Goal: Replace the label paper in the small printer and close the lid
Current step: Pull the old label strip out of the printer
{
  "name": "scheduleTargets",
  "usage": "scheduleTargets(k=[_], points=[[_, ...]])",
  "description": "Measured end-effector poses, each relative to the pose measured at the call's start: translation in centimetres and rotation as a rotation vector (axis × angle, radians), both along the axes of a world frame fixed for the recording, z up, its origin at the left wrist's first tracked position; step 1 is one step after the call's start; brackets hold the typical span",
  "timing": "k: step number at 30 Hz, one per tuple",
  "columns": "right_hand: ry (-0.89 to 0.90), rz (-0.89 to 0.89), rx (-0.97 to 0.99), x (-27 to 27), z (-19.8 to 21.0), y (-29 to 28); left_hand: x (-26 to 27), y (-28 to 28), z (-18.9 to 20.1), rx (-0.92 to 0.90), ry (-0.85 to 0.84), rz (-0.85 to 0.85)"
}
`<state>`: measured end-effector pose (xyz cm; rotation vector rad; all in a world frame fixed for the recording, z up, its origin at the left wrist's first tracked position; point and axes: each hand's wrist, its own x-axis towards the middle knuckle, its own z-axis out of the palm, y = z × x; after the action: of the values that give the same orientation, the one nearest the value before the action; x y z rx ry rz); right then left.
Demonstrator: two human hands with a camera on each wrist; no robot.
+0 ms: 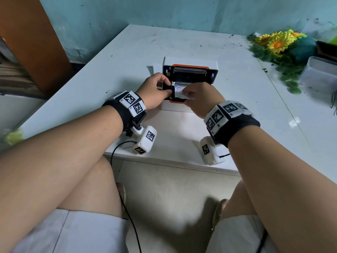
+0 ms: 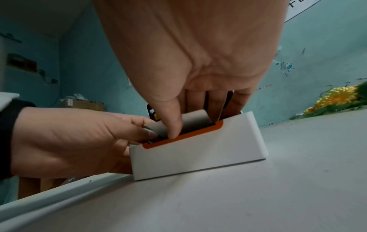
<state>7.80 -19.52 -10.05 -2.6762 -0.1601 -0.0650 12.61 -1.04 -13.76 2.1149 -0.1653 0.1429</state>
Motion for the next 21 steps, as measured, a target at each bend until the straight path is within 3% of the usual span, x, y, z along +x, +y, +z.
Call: scheduleTargets(k=[21], points=[[0.049, 0.006, -0.098, -0.8, 2.2, -0.3, 0.5, 0.4, -0.5, -0.003, 0.034, -0.028]])
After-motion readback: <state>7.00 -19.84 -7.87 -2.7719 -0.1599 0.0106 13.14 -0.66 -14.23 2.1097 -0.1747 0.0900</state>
